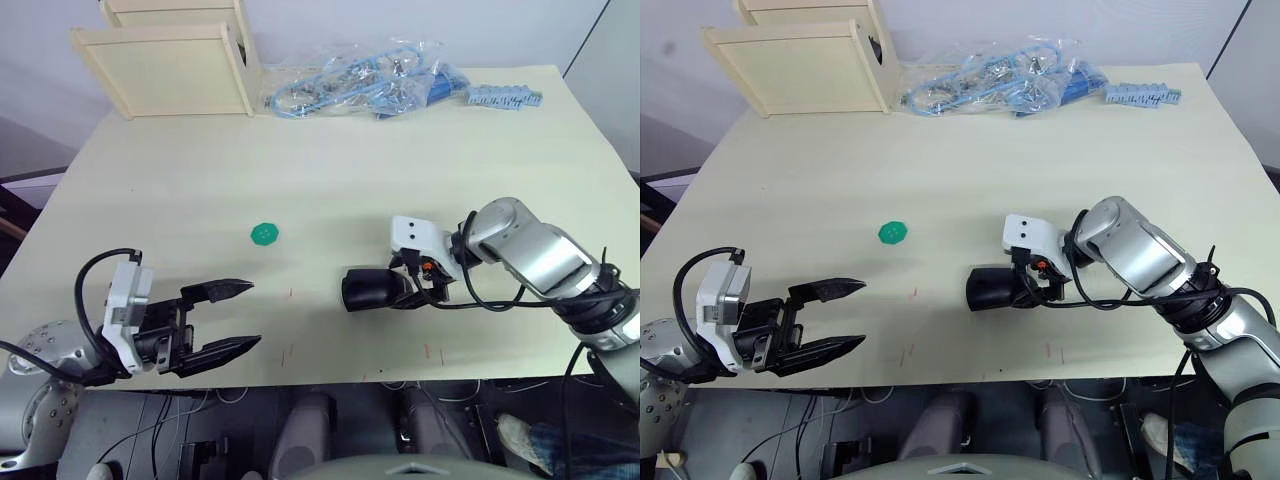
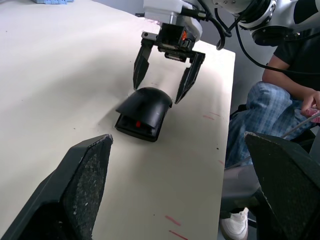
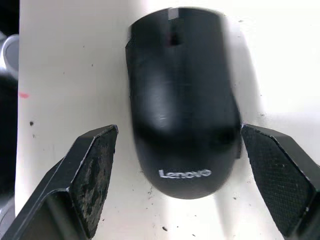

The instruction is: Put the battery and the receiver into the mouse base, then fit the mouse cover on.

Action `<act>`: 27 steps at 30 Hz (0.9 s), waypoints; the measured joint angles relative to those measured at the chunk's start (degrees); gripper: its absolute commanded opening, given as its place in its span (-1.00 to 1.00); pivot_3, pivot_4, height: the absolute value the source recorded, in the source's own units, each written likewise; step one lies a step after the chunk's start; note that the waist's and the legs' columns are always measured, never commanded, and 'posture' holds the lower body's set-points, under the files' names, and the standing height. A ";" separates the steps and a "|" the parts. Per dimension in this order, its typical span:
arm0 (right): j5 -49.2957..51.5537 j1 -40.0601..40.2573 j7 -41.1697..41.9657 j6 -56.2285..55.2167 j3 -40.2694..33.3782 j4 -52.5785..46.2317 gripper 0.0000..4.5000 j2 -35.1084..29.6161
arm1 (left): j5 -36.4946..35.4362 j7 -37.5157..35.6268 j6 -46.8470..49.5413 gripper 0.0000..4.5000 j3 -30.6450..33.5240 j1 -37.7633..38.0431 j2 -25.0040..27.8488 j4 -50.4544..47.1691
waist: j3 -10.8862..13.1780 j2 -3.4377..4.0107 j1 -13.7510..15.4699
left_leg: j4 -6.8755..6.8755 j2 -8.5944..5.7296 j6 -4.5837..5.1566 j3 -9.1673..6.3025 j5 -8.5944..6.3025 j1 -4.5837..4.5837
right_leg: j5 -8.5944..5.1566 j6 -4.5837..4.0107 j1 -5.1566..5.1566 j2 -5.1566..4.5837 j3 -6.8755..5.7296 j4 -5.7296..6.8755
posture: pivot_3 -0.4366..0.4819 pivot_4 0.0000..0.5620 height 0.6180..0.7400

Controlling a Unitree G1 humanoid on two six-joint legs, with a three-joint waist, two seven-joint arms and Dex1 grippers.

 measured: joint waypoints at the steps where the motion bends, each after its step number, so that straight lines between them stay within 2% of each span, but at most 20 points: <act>1: 0.37 0.75 -0.68 0.10 -0.87 -0.50 0.82 0.00 | 0.00 0.01 0.00 1.00 0.00 -0.03 0.00 0.00 | 0.00 0.00 0.01 | 0.00 0.00 0.00 -0.01 0.00 0.00 | 0.00 0.00 0.00 0.00 -0.01 0.00 | -0.05 -0.47 1.00; 9: 2.20 4.42 -3.07 -0.19 -3.01 -1.85 0.82 -0.86 | 0.00 0.12 0.07 1.00 -0.05 -0.19 0.00 0.03 | 0.00 0.00 0.00 | 0.00 0.00 0.00 0.00 0.00 0.00 | 0.00 0.00 0.00 0.01 0.00 0.01 | -0.05 -0.47 1.00; 27: 2.31 7.05 -5.97 -5.31 -3.33 -4.75 0.82 -1.35 | 0.01 0.15 0.10 1.00 -0.06 -0.41 0.00 0.03 | 0.00 -0.01 0.00 | 0.00 0.00 0.00 0.01 0.00 0.00 | 0.00 0.00 0.00 0.01 0.01 0.00 | -0.05 -0.47 1.00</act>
